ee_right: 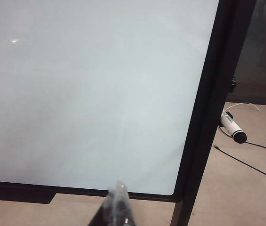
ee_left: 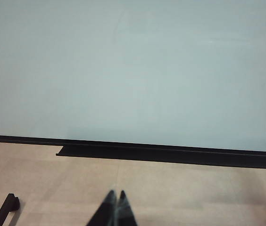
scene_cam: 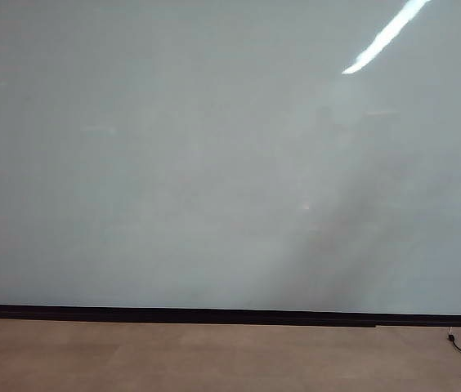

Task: Pick up the pen on the shelf to the right of the whiteboard and draw a cross mark.

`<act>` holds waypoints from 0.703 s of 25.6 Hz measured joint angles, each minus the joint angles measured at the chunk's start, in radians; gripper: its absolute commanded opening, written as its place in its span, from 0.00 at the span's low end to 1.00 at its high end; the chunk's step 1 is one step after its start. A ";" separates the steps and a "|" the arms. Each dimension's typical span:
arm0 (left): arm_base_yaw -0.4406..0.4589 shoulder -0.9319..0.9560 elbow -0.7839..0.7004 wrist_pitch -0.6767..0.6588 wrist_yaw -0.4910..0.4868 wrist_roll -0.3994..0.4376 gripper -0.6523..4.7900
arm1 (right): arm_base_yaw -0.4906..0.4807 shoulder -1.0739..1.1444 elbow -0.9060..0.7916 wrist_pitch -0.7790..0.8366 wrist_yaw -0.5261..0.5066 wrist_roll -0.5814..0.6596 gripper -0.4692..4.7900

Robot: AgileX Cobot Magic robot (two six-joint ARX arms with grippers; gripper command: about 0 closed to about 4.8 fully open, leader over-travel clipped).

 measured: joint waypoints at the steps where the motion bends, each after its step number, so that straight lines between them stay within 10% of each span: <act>1: 0.000 0.000 0.000 0.000 0.000 0.000 0.11 | 0.000 0.000 0.000 0.000 0.000 0.000 0.07; 18: 0.000 0.000 0.000 0.000 0.000 0.000 0.11 | 0.000 0.000 -0.002 0.034 0.006 0.000 0.07</act>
